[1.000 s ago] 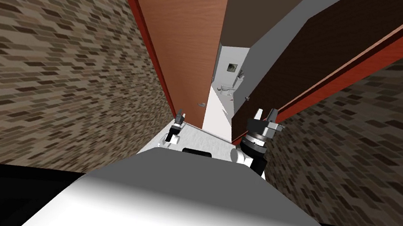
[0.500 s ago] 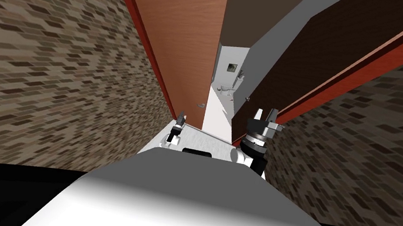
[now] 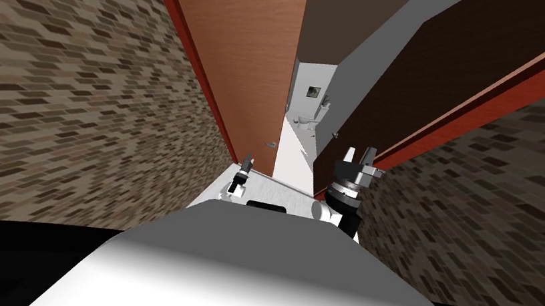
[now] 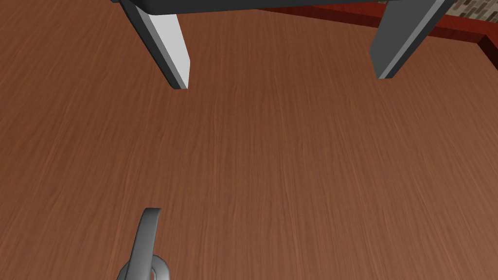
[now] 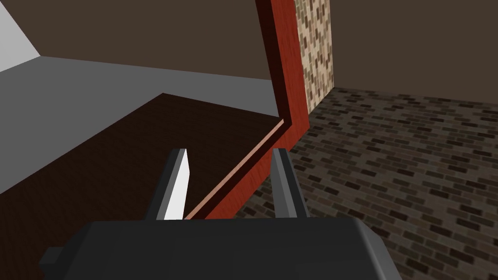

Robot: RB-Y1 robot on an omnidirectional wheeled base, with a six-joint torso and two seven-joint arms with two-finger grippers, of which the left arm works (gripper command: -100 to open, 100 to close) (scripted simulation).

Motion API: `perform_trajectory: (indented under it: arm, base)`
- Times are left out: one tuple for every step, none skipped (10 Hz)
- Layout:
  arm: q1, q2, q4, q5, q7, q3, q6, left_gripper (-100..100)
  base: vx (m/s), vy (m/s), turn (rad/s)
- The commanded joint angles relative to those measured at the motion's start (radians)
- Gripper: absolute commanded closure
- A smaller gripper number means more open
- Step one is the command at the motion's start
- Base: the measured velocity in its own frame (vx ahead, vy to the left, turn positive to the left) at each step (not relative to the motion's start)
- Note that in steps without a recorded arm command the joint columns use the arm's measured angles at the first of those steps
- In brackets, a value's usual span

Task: Push the door open

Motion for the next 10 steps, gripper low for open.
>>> perform_trajectory:
  arm:
    - [-0.014,-0.002,0.040,-0.006,-0.001,-0.006,-0.005,-100]
    - [-0.026,-0.004,0.072,-0.010,-0.002,-0.010,-0.012,-100]
    - [-0.037,-0.006,0.102,-0.013,-0.002,-0.012,-0.019,-100]
    - [-0.048,-0.008,0.131,-0.016,-0.003,-0.015,-0.025,-100]
    - [-0.059,-0.009,0.160,-0.019,-0.004,-0.018,-0.031,-100]
    - [-0.070,-0.011,0.189,-0.023,-0.004,-0.021,-0.038,-100]
    - [-0.081,-0.013,0.214,-0.026,-0.005,-0.024,-0.044,-100]
    - [-0.090,-0.015,0.243,-0.028,-0.006,-0.026,-0.050,-100]
    - [-0.099,-0.018,0.268,-0.031,-0.006,-0.029,-0.055,-100]
    - [-0.109,-0.020,0.292,-0.034,-0.007,-0.031,-0.061,-100]
  base:
    - [0.100,-0.005,-0.006]
    - [0.108,-0.006,-0.004]
    - [0.112,0.000,-0.006]
    - [0.111,-0.003,-0.005]
    - [0.105,-0.017,-0.007]
    - [0.093,-0.017,-0.004]
    - [0.086,-0.005,-0.003]
    - [0.097,-0.011,-0.009]
    - [0.100,-0.005,-0.002]
    - [0.097,-0.002,-0.005]
